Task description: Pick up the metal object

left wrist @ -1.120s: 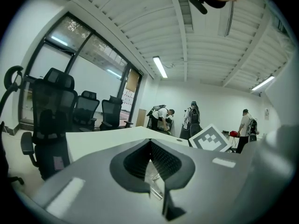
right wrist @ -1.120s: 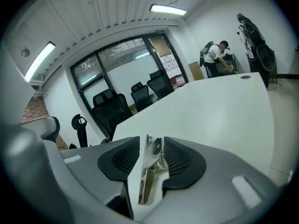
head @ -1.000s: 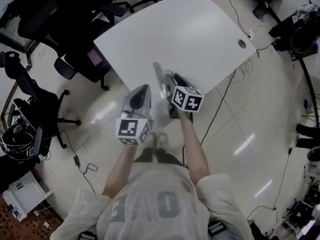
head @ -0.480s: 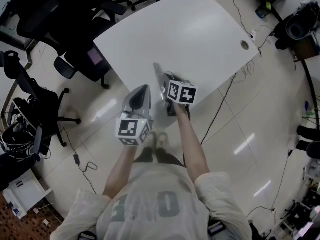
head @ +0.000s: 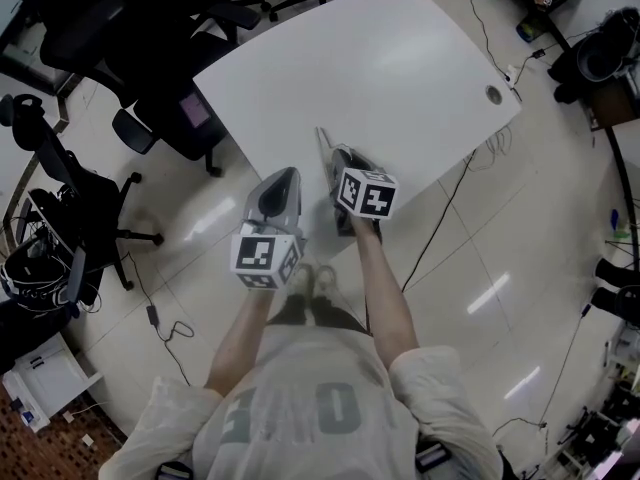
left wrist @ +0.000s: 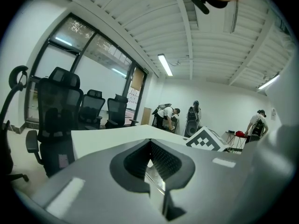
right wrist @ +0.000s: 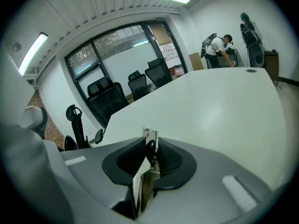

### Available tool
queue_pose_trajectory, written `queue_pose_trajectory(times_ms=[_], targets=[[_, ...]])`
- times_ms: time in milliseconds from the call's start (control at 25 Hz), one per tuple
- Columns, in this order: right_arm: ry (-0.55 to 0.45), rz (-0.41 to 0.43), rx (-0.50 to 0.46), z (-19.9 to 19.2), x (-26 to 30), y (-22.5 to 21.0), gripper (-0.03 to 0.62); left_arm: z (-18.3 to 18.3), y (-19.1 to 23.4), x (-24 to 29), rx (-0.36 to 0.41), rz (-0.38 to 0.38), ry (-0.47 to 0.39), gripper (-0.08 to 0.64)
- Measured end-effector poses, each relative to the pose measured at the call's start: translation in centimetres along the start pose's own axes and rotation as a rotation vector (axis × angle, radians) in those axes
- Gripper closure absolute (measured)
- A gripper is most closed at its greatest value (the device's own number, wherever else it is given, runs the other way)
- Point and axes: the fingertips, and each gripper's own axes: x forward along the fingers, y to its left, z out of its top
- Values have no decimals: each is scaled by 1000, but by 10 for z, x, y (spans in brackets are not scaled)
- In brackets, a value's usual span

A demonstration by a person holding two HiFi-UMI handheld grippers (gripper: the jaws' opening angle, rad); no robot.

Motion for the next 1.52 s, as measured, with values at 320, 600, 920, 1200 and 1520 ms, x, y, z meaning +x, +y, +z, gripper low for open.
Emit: queue_pose_trajectory(times_ms=[320, 600, 920, 1200, 1520], targets=[[-136, -54, -41, 34, -45, 2, 528, 17, -10, -6, 5, -22, -57, 558], [-367, -62, -54, 82, -133, 23, 571, 41, -25, -19, 17, -53, -128, 558], [-483, -60, -91, 87, -198, 43, 571, 54, -33, -36, 18, -70, -173, 559], [-533, -60, -103, 86, -222, 55, 571, 63, -33, -51, 35, -71, -198, 558], [-561, -32, -99, 83, -232, 77, 570, 67, -28, -69, 38, -80, -212, 560]])
